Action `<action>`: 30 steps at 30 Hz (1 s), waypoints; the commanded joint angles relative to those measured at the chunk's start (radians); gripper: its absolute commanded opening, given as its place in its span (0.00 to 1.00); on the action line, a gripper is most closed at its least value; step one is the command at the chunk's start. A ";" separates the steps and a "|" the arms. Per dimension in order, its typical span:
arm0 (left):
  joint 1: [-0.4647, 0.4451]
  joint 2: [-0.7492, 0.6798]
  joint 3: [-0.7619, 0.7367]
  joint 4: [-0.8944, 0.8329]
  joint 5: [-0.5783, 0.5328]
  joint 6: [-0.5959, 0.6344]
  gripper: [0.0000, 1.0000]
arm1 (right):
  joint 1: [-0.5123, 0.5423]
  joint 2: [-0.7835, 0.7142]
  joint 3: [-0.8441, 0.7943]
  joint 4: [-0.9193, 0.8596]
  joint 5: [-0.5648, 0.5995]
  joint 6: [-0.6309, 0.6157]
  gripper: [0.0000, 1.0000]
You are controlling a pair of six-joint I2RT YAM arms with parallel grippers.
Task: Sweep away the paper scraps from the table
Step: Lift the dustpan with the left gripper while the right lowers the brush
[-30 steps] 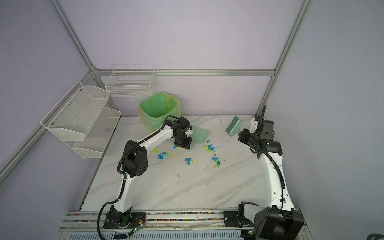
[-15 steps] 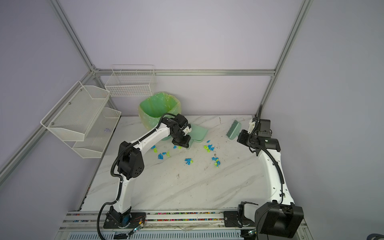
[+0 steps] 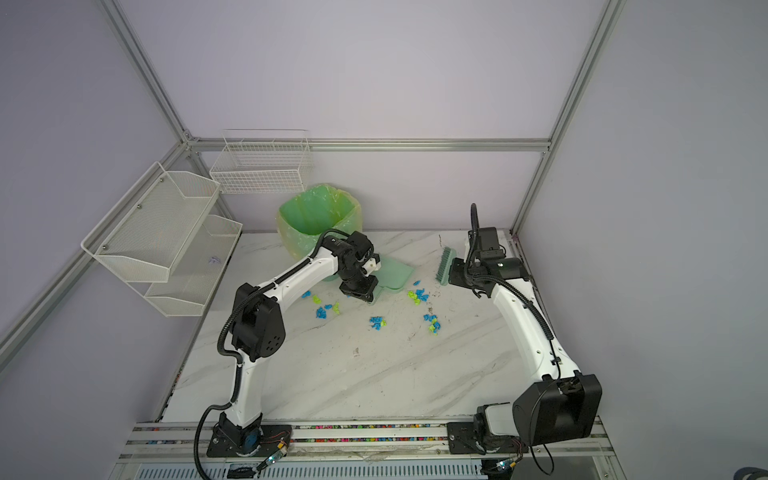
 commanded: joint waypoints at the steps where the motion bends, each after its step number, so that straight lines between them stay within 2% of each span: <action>1: 0.006 -0.114 -0.058 -0.039 0.025 0.044 0.00 | 0.004 -0.018 0.029 -0.082 0.098 -0.001 0.00; 7: 0.005 -0.206 -0.157 -0.065 0.051 0.061 0.00 | 0.035 -0.030 0.051 -0.150 0.104 0.000 0.00; 11: 0.004 -0.281 -0.256 -0.073 0.017 0.068 0.00 | 0.085 -0.050 0.097 -0.159 0.103 0.019 0.00; 19: 0.002 -0.437 -0.483 -0.043 0.009 0.006 0.00 | 0.238 0.005 0.146 -0.171 0.147 0.035 0.00; 25: 0.002 -0.561 -0.583 -0.074 -0.009 -0.048 0.00 | 0.286 0.033 0.176 -0.153 0.138 0.026 0.00; 28: -0.002 -0.591 -0.620 -0.105 -0.007 -0.071 0.00 | 0.320 0.062 0.193 -0.178 0.211 0.021 0.00; 30: -0.010 -0.610 -0.659 -0.109 -0.009 -0.094 0.00 | 0.335 0.071 0.187 -0.174 0.210 0.005 0.00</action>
